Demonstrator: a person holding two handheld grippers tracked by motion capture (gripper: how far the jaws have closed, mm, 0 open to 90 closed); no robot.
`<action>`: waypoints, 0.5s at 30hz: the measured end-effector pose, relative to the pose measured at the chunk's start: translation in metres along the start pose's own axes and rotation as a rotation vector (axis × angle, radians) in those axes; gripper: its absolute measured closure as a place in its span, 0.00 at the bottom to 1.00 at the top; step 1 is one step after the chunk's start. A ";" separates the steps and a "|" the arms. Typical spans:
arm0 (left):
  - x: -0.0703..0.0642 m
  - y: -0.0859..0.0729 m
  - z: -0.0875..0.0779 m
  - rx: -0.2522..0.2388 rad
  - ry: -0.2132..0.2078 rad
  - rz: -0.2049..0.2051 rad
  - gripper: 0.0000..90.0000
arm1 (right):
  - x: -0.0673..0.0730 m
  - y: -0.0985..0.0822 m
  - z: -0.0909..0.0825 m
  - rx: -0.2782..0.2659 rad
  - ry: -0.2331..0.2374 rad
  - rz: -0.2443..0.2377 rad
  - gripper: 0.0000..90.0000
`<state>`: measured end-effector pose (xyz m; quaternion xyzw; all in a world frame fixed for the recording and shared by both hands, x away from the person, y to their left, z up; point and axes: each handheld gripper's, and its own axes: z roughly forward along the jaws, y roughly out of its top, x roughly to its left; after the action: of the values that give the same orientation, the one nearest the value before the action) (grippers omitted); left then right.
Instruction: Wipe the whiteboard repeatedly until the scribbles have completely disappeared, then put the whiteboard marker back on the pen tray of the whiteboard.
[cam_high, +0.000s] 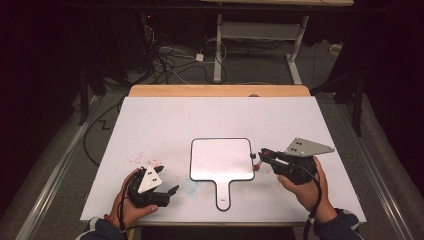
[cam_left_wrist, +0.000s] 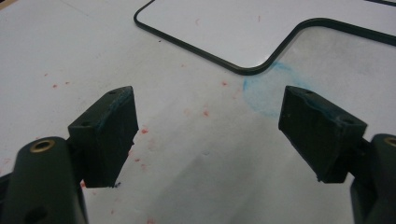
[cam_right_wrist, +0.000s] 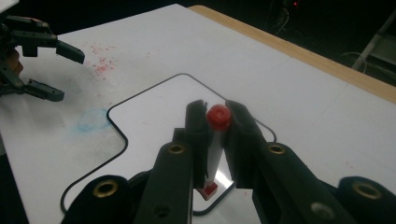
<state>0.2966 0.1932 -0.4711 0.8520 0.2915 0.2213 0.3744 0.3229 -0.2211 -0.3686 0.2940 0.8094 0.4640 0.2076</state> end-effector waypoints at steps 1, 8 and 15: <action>0.000 0.000 0.000 0.003 0.001 0.002 0.21 | -0.001 -0.001 -0.003 0.006 0.002 0.003 0.90; 0.000 -0.001 0.000 0.012 0.003 0.003 0.21 | -0.001 -0.003 -0.016 0.089 0.048 0.003 0.90; -0.001 0.000 0.002 0.022 -0.004 0.009 0.21 | -0.009 -0.004 -0.010 0.177 0.079 0.050 0.90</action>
<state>0.2969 0.1912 -0.4729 0.8577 0.2894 0.2181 0.3647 0.3223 -0.2346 -0.3666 0.3129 0.8471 0.4071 0.1368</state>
